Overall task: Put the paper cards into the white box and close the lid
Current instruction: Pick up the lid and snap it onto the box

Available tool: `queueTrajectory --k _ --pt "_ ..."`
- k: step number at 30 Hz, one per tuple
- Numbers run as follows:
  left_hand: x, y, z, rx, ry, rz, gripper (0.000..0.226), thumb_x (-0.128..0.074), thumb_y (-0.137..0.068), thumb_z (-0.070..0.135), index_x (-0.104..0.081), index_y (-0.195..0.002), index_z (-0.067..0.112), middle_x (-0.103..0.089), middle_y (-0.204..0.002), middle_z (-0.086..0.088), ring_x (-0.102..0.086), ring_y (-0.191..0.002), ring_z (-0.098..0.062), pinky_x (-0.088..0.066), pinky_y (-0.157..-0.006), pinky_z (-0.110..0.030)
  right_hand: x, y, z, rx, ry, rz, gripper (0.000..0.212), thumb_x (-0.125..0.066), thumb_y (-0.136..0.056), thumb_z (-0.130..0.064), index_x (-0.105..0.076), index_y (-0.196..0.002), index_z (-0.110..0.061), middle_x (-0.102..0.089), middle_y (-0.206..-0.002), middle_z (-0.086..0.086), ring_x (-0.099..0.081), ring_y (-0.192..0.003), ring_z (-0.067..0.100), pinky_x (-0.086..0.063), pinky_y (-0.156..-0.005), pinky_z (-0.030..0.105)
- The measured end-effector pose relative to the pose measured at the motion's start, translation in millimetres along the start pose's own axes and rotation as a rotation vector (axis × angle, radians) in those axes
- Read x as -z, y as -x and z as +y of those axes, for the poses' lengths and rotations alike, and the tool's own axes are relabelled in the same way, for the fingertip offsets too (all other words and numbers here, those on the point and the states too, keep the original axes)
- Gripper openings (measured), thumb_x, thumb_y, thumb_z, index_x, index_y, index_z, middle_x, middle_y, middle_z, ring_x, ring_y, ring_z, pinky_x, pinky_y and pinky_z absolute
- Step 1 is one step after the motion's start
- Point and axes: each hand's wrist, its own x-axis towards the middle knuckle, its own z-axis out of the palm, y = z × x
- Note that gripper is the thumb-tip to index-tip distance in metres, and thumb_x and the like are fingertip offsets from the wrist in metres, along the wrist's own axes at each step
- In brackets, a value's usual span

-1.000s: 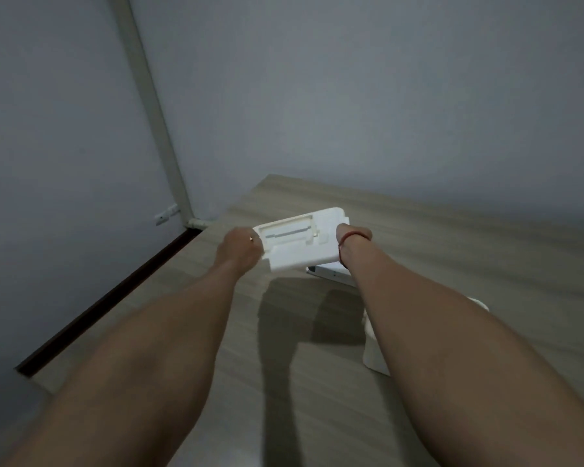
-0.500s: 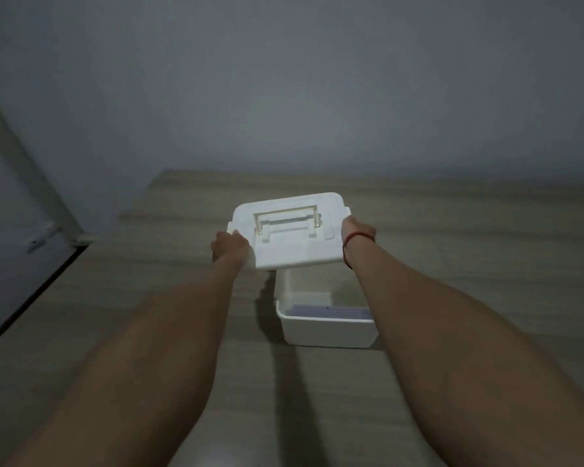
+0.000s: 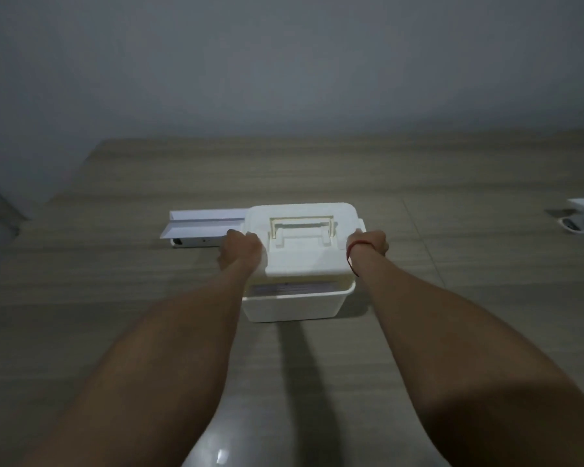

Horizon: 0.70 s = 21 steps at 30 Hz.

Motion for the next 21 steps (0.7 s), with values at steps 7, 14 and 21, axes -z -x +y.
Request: queueTrajectory --k 7,14,21 --pt "1.7 -3.5 -19.6 -0.017 -0.065 0.054 0.048 -0.040 -0.100 0.033 -0.054 -0.126 -0.005 -0.058 -0.130 -0.023 -0.056 -0.119 -0.038 -0.046 -0.095 -0.042 -14.9 -0.1 10.4 0.008 0.065 -0.069 0.038 -0.054 -0.096 -0.020 -0.054 -0.126 0.004 -0.054 -0.136 0.022 -0.056 -0.122 0.039 -0.045 -0.100 0.040" --pt "-2.7 -0.8 -40.2 0.040 -0.022 0.002 0.050 -0.041 -0.099 0.033 -0.055 -0.125 -0.006 -0.056 -0.131 -0.024 -0.056 -0.119 -0.040 -0.046 -0.094 -0.041 -19.7 2.1 20.9 0.058 0.137 -0.054 0.035 -0.053 -0.097 -0.020 -0.056 -0.123 0.002 -0.057 -0.132 0.022 -0.056 -0.121 0.039 -0.046 -0.098 0.039" --pt "-4.5 0.5 -48.1 0.059 -0.014 0.009 0.050 -0.043 -0.098 0.036 -0.055 -0.123 -0.006 -0.058 -0.129 -0.024 -0.058 -0.116 -0.040 -0.048 -0.093 -0.041 -23.5 2.1 26.4 0.075 0.169 -0.046 0.033 -0.052 -0.097 -0.019 -0.057 -0.122 0.002 -0.057 -0.132 0.021 -0.057 -0.121 0.038 -0.047 -0.096 0.039"
